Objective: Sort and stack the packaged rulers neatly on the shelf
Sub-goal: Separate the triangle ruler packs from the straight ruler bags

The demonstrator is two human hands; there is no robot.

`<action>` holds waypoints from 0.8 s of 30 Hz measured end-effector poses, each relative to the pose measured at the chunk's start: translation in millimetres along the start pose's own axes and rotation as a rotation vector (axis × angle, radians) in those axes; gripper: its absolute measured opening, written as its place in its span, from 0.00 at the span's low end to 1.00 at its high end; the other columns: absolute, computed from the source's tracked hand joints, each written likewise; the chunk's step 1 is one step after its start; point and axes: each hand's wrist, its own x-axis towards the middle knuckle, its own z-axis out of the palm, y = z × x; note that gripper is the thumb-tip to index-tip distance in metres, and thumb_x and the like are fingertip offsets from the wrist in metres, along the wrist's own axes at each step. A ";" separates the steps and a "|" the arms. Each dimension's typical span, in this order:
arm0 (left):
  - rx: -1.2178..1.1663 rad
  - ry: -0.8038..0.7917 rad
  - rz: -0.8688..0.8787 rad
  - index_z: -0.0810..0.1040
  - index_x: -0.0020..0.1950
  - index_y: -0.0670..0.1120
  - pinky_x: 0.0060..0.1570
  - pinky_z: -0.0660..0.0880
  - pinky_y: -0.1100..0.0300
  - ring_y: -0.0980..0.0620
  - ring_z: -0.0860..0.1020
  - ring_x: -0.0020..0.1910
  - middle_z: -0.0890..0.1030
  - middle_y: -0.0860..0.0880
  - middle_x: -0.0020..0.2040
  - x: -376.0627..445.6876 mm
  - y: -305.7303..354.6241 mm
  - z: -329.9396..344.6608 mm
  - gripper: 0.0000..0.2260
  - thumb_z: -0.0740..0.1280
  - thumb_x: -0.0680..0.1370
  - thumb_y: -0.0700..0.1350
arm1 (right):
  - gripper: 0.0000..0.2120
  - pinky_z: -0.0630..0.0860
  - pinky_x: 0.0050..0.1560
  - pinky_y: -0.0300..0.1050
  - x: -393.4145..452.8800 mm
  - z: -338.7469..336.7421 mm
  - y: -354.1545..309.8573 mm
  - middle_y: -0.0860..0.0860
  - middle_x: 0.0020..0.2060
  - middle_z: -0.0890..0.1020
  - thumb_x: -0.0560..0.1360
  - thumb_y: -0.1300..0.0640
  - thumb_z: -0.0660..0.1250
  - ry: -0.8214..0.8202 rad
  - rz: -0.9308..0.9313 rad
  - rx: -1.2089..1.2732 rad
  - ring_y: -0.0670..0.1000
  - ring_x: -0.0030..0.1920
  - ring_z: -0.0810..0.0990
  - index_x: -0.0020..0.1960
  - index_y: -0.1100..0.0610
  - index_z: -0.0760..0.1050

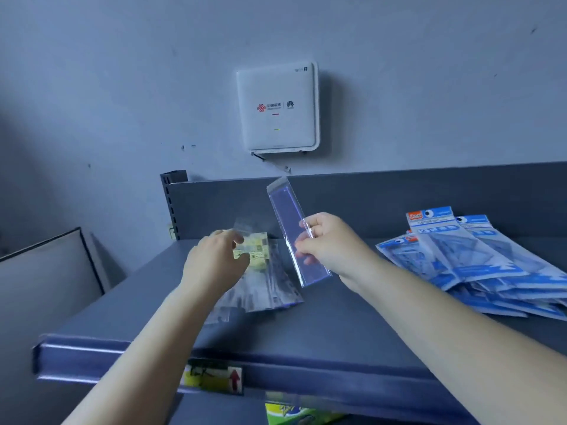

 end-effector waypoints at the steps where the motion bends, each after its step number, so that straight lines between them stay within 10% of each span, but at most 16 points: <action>1: 0.003 0.008 -0.003 0.74 0.62 0.48 0.54 0.70 0.56 0.48 0.74 0.58 0.76 0.50 0.58 1.3 -9.4 -1.5 0.14 0.64 0.76 0.47 | 0.17 0.74 0.45 0.43 6.4 11.2 -4.5 0.50 0.39 0.78 0.74 0.67 0.61 -0.010 -0.004 0.016 0.51 0.37 0.77 0.61 0.58 0.68; 7: 0.076 0.003 0.032 0.71 0.64 0.48 0.57 0.71 0.54 0.47 0.74 0.59 0.76 0.49 0.60 9.2 -30.5 -0.7 0.16 0.62 0.78 0.48 | 0.21 0.70 0.52 0.44 30.4 43.1 -5.2 0.52 0.60 0.72 0.76 0.59 0.63 -0.048 -0.057 -0.583 0.51 0.52 0.72 0.67 0.58 0.64; 15: 0.262 0.049 0.173 0.73 0.60 0.47 0.52 0.65 0.57 0.47 0.74 0.57 0.77 0.51 0.56 7.3 4.3 5.8 0.12 0.60 0.78 0.47 | 0.11 0.65 0.45 0.45 9.1 10.8 -7.6 0.50 0.54 0.74 0.78 0.54 0.57 0.052 -0.368 -1.256 0.54 0.56 0.71 0.59 0.56 0.69; 24: 0.293 0.031 0.390 0.66 0.45 0.47 0.44 0.59 0.58 0.47 0.70 0.45 0.66 0.52 0.38 -8.8 106.0 19.1 0.04 0.60 0.76 0.46 | 0.12 0.65 0.52 0.47 -32.8 -66.8 11.1 0.52 0.56 0.73 0.78 0.53 0.57 0.193 -0.312 -1.456 0.55 0.59 0.70 0.59 0.56 0.67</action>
